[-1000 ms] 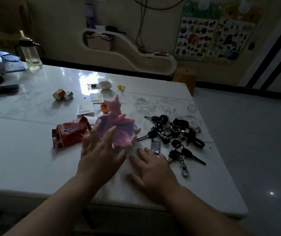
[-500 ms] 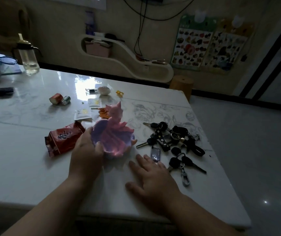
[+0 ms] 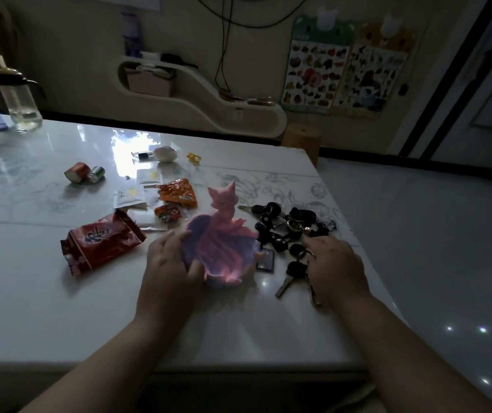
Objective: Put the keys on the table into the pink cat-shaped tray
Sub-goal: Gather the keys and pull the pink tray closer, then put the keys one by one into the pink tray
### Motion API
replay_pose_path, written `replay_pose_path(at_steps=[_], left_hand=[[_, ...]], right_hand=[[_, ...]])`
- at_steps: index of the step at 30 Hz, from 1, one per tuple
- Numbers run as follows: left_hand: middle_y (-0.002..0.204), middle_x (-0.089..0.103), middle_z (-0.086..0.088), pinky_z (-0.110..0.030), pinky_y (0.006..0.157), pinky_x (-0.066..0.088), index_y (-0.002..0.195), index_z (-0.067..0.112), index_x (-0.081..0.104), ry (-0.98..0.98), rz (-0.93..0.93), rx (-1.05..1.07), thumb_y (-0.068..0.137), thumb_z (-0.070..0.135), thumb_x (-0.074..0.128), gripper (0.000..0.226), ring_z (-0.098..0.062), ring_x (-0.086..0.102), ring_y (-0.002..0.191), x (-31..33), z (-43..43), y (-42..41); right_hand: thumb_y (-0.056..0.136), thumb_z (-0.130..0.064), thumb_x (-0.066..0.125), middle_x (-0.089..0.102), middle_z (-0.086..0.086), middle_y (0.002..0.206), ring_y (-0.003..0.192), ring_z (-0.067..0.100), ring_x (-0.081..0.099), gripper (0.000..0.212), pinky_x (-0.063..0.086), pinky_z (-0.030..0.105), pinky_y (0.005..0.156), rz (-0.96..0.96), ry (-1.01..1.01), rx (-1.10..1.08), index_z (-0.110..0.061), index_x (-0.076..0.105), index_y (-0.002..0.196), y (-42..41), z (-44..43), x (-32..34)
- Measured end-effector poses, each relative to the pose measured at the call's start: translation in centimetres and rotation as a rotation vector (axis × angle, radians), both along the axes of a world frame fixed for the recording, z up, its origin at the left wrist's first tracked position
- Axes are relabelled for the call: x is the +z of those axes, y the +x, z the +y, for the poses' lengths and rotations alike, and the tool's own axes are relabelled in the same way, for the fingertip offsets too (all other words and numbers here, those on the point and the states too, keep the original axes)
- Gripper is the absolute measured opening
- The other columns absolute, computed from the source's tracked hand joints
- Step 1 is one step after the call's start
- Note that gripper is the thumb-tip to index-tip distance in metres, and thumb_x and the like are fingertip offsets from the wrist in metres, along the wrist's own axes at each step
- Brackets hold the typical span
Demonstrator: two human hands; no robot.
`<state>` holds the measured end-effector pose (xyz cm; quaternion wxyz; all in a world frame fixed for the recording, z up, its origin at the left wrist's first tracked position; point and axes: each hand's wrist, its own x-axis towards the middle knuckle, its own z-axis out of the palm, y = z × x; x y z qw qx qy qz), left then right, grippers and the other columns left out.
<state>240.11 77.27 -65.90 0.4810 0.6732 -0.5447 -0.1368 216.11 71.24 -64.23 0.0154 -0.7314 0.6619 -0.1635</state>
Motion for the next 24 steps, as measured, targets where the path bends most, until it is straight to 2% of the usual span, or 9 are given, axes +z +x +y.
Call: replay_pose_path(at_steps=[2,3,8,11,13,15,18,21,24], left_hand=[[0.128,0.043,-0.014,-0.042,0.097,0.041,0.121,0.014,0.049,0.005,-0.029,-0.02,0.078,0.014,0.062,0.045,-0.025,0.044,0.116,-0.1,0.2,-0.2],[0.127,0.045,-0.014,-0.044,0.097,0.041,0.117,0.012,0.05,0.004,-0.04,-0.023,0.078,0.016,0.063,0.042,-0.026,0.044,0.117,-0.2,0.2,-0.2],[0.113,0.05,-0.011,-0.037,0.087,0.043,0.104,0.015,0.056,-0.016,-0.088,-0.01,0.076,0.024,0.065,0.031,-0.025,0.048,0.105,-0.3,0.5,-0.1],[0.107,0.045,-0.004,-0.032,0.079,0.043,0.099,0.019,0.058,-0.024,-0.095,-0.024,0.077,0.029,0.062,0.024,-0.022,0.051,0.095,-0.3,0.7,-0.1],[0.105,0.043,-0.002,-0.031,0.075,0.045,0.096,0.021,0.06,-0.033,-0.101,-0.032,0.077,0.03,0.061,0.021,-0.02,0.051,0.09,-0.3,0.7,0.0],[0.105,0.042,0.0,-0.032,0.076,0.047,0.096,0.022,0.06,-0.031,-0.097,-0.037,0.077,0.029,0.062,0.02,-0.019,0.051,0.089,-0.4,0.7,-0.1],[0.105,0.04,0.001,-0.033,0.08,0.047,0.097,0.023,0.059,-0.036,-0.094,-0.043,0.077,0.029,0.063,0.021,-0.018,0.049,0.092,-0.4,0.6,0.0],[0.105,0.041,0.001,-0.031,0.082,0.044,0.097,0.023,0.06,-0.037,-0.098,-0.046,0.077,0.029,0.063,0.021,-0.018,0.048,0.095,-0.5,0.6,0.0],[0.106,0.042,0.0,-0.032,0.081,0.046,0.096,0.024,0.06,-0.044,-0.083,-0.053,0.078,0.031,0.062,0.019,-0.018,0.048,0.096,-0.6,0.8,0.0]], right_hand=[[0.09,-0.017,0.043,0.058,0.006,0.125,0.114,0.03,0.046,0.032,0.041,0.041,0.091,0.008,0.037,-0.013,-0.019,0.059,0.118,-0.2,-0.3,-0.2],[0.091,-0.02,0.043,0.059,0.005,0.123,0.113,0.029,0.047,0.031,0.041,0.041,0.09,0.003,0.047,-0.015,-0.02,0.06,0.116,-0.2,-0.3,-0.3],[0.086,-0.028,0.052,0.066,0.001,0.101,0.097,0.023,0.056,0.017,0.045,0.041,0.084,-0.184,0.075,-0.037,-0.025,0.067,0.093,-0.4,0.3,0.4],[0.084,-0.03,0.056,0.067,-0.002,0.075,0.074,0.02,0.06,0.013,0.045,0.031,0.063,-0.298,0.019,-0.051,-0.024,0.065,0.078,-0.6,1.2,1.7],[0.083,-0.03,0.059,0.062,-0.007,0.061,0.059,0.011,0.056,0.016,0.035,0.025,0.049,-0.336,-0.054,-0.061,-0.022,0.064,0.071,-0.6,1.5,3.1],[0.082,-0.029,0.063,0.059,-0.012,0.059,0.056,0.002,0.051,0.014,0.03,0.021,0.047,-0.382,-0.111,-0.058,-0.024,0.064,0.068,-0.5,1.9,4.8],[0.079,-0.03,0.067,0.063,-0.015,0.062,0.057,0.0,0.057,0.01,0.037,0.02,0.05,-0.525,-0.179,-0.007,-0.026,0.068,0.07,0.5,2.7,7.4],[0.079,-0.029,0.068,0.069,-0.008,0.065,0.058,0.004,0.064,0.009,0.046,0.019,0.052,-0.704,-0.21,0.073,-0.023,0.069,0.073,2.4,2.9,9.5],[0.081,-0.023,0.068,0.072,0.002,0.07,0.062,0.013,0.07,0.006,0.056,0.029,0.058,-0.886,-0.12,0.163,-0.018,0.069,0.077,4.7,2.5,10.3]])
